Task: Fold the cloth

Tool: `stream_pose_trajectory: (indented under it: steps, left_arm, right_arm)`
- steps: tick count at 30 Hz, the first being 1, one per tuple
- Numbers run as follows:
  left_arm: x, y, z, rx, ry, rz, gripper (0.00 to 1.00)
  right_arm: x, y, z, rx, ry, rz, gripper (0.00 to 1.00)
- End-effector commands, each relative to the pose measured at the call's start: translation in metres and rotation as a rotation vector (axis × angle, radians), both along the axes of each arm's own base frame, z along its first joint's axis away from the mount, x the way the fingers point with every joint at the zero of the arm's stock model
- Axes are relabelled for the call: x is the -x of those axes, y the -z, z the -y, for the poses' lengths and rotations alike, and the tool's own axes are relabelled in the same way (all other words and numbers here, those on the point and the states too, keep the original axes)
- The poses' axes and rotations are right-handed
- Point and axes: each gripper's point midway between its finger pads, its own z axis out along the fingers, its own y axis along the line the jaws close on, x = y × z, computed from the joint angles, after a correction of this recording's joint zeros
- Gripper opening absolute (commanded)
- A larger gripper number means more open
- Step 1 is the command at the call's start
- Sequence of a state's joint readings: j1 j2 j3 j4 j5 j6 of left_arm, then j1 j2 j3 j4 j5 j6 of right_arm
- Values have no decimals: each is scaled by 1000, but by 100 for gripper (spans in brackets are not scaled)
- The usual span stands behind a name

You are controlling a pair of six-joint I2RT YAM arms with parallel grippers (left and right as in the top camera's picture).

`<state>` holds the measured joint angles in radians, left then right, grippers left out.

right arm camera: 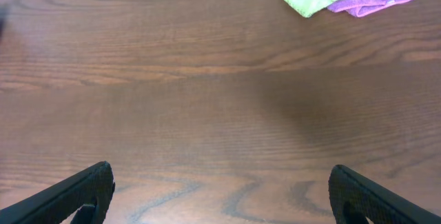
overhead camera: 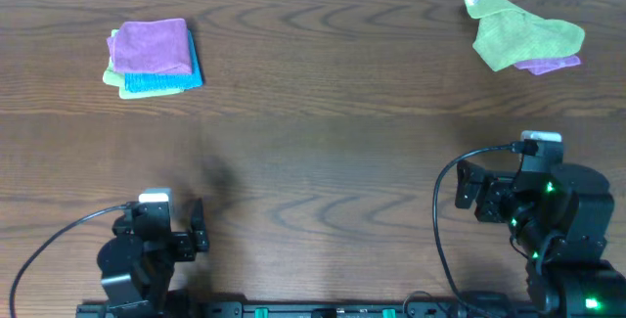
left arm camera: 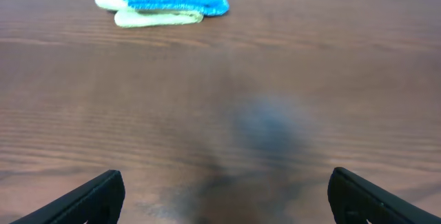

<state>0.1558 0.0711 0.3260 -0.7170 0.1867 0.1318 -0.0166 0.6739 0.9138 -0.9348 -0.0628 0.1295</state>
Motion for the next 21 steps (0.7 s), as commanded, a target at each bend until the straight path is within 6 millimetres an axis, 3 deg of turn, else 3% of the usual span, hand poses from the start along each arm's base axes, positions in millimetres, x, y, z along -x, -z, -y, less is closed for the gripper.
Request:
stream_pose_trajectory:
  steps: [1,5,12,21]
  left_arm:
    - [0,11,-5,-38,-13,-2,95]
    - [2,29,-16,3,-116,-28,95]
    - [11,65,-15,36,-137,-134,95]
    - [11,67,-19,25,-158,-137,95]
  right_arm:
    - [0,0,3,-7,22,-1,99]
    - [0,0,3,-7,22,-1,99]
    - [0,0,3,-7,22,-1,99]
    - [0,0,3,-7,22,-1,99]
